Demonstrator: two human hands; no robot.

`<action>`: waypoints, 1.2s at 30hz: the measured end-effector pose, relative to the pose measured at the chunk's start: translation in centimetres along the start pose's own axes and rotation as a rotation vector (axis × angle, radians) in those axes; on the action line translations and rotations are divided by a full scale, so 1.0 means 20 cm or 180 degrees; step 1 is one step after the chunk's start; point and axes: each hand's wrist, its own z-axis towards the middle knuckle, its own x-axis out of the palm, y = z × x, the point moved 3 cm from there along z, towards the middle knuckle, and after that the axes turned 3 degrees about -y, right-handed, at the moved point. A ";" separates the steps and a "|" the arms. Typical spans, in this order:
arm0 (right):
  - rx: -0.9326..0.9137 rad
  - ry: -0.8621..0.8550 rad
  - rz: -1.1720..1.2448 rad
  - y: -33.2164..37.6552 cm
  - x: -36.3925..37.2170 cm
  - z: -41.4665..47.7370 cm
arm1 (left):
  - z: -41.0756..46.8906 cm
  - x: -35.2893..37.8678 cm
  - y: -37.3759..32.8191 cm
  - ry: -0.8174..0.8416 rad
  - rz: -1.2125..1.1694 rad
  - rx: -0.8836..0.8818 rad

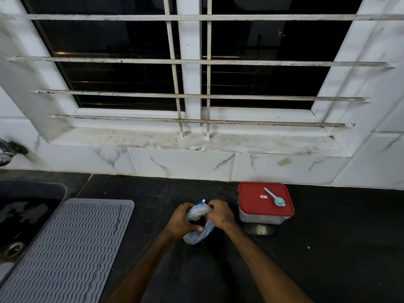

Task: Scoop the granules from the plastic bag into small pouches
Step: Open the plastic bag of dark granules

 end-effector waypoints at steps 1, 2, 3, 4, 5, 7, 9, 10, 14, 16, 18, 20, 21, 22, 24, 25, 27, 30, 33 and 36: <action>0.0010 0.0005 0.0001 0.00 0.00 0.00 | 0.00 0.00 0.00 -0.0059 0.0008 -0.0007; 0.0014 0.0016 0.0021 -0.01 0.00 0.00 | -0.01 0.00 -0.01 -0.0177 0.0055 -0.0004; 0.0013 0.0033 0.0040 -0.01 0.00 -0.01 | 0.00 -0.01 -0.01 -0.0328 0.0130 0.0000; -0.0001 0.0052 0.0066 -0.01 0.01 -0.01 | 0.00 -0.01 -0.01 -0.0454 0.0192 -0.0010; -0.0031 0.0083 0.0094 0.00 0.01 -0.01 | 0.00 -0.02 0.00 -0.0542 0.0214 -0.0016; -0.0136 0.0212 0.0051 0.01 0.03 -0.03 | 0.01 -0.01 -0.01 -0.0628 0.0174 -0.0032; -0.0170 0.0340 -0.0154 0.02 0.06 -0.05 | 0.01 0.00 -0.01 -0.0620 0.0081 -0.0089; -0.0135 0.0318 -0.0229 0.01 0.06 -0.05 | 0.01 0.00 0.00 -0.0590 0.0061 -0.0106; 0.0153 0.0099 -0.0269 -0.01 0.04 -0.03 | 0.00 0.00 0.01 -0.0589 -0.0012 -0.0097; 0.0246 0.0100 -0.0254 -0.02 0.04 -0.03 | 0.01 0.00 0.01 -0.0653 -0.0124 -0.0149; 0.0337 0.0106 -0.0244 -0.03 0.04 -0.03 | 0.01 0.00 0.02 -0.0766 -0.0414 -0.0219; 0.0461 0.0145 -0.0226 -0.04 0.04 -0.04 | 0.01 0.00 0.03 -0.0813 -0.0768 -0.0348; 0.0557 0.0221 -0.0124 -0.04 0.04 -0.04 | 0.01 0.00 0.04 -0.0775 -0.0881 -0.0397; 0.0660 0.0327 0.0040 -0.05 0.05 -0.05 | 0.01 -0.01 0.05 -0.0709 -0.0940 -0.0423; 0.0738 0.0480 0.0370 -0.07 0.07 -0.04 | 0.00 -0.03 0.07 -0.0557 -0.1012 -0.0431; 0.0703 0.0504 0.0448 -0.07 0.08 -0.04 | 0.00 -0.04 0.08 -0.0473 -0.1041 -0.0415; 0.0615 0.0454 0.0539 -0.08 0.09 -0.03 | -0.01 -0.06 0.10 -0.0272 -0.1007 -0.0348; 0.0557 0.0310 0.0595 -0.08 0.10 -0.01 | 0.00 -0.08 0.10 -0.0198 -0.0754 -0.0203; 0.0480 0.0120 0.0664 -0.08 0.10 0.01 | 0.02 -0.11 0.10 -0.0534 -0.0506 -0.0183; 0.0385 -0.0138 0.0667 -0.09 0.09 0.01 | 0.03 -0.12 0.10 -0.0638 -0.0330 -0.0325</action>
